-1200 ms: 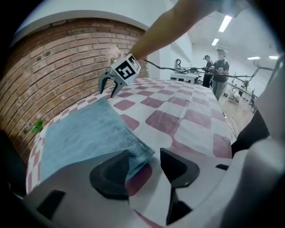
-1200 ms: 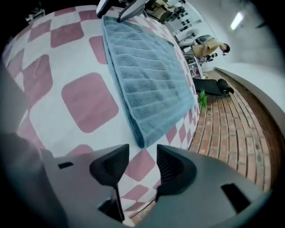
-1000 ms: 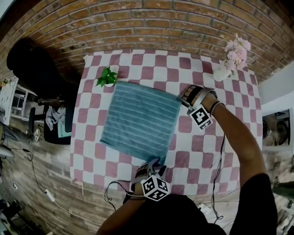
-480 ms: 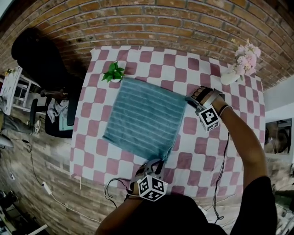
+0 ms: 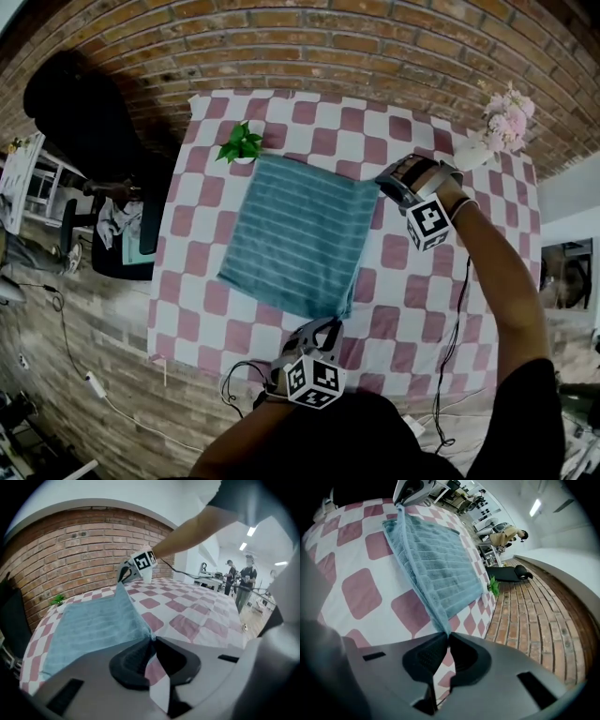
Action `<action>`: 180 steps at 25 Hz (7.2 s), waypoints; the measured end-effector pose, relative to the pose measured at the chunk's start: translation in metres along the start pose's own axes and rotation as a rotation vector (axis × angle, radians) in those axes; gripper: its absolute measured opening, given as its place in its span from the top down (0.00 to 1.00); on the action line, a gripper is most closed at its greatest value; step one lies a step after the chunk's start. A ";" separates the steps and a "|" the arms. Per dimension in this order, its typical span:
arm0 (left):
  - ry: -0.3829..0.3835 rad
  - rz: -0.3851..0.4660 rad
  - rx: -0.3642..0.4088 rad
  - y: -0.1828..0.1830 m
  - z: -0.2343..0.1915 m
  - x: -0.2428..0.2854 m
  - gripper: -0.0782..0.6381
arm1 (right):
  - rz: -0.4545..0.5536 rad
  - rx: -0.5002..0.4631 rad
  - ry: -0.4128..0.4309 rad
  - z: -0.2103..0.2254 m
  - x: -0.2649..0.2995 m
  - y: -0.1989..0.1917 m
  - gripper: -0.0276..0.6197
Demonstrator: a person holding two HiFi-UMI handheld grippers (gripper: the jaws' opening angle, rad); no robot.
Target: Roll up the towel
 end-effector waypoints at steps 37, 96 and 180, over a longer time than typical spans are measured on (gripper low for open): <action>-0.189 0.152 -0.437 0.029 -0.025 -0.012 0.85 | 0.033 0.191 -0.074 0.003 0.004 -0.001 0.92; -0.266 -0.162 1.067 -0.085 -0.215 -0.077 0.56 | 0.316 1.056 0.125 0.056 -0.026 0.355 0.59; -0.200 -0.050 1.101 -0.053 -0.159 -0.074 0.41 | 0.342 0.955 0.238 0.031 -0.012 0.329 0.78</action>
Point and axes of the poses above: the fingertips, and each gripper's own axes: x forward along the fingers, z to its right, y out of its top, the point moved 1 cm from there along -x, backward along the fingers, and after that the axes turned 10 degrees about -x, right-handed, at the moved point
